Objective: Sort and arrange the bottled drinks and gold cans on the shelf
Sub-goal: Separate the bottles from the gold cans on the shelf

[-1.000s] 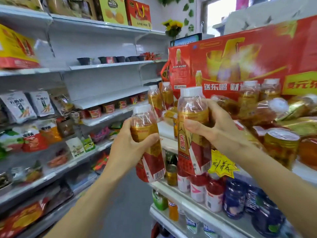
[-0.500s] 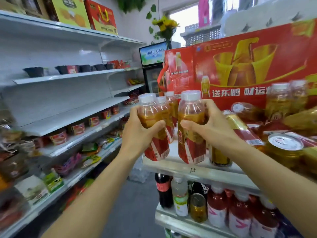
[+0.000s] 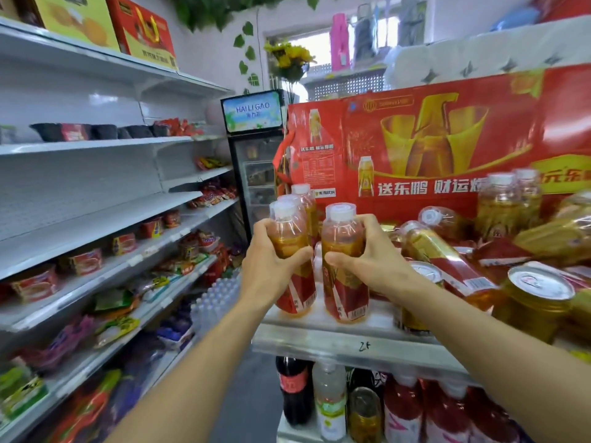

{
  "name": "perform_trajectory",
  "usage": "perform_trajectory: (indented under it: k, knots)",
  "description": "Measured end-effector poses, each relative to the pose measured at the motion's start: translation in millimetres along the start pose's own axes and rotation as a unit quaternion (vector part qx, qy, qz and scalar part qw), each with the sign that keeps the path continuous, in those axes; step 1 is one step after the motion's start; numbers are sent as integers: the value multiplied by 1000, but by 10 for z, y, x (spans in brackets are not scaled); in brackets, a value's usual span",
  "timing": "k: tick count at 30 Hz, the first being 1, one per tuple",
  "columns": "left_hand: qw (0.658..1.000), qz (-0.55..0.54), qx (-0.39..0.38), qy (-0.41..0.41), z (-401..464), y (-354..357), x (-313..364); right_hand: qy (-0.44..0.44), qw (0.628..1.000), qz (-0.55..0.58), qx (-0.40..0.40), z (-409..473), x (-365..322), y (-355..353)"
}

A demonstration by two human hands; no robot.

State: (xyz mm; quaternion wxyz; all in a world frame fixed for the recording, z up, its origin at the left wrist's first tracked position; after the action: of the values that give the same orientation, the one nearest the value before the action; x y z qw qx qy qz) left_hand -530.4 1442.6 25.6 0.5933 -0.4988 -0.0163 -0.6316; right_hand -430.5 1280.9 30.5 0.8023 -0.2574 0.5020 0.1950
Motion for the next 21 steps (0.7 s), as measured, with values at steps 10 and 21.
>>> perform_trajectory:
  k: [10,21]
  knots:
    - [999,10,-23,-20,16,70,-16,58,998,-37,-12,43,-20,-33]
    - [997,39,-29,-59,-268,94,68,-93,972,-214,33,-391,-301,-391]
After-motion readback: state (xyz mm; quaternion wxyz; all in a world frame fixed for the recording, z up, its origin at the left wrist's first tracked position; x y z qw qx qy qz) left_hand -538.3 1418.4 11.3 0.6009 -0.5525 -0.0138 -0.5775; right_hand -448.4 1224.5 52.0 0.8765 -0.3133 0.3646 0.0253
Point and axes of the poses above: each hand's wrist, its own z-axis towards the middle knuckle, its own y-axis out of the palm, x = y × z, the point moved 6 cm from there along z, towards the middle knuckle, and after that the axes turned 10 degrees about z, right-handed, at the moved point
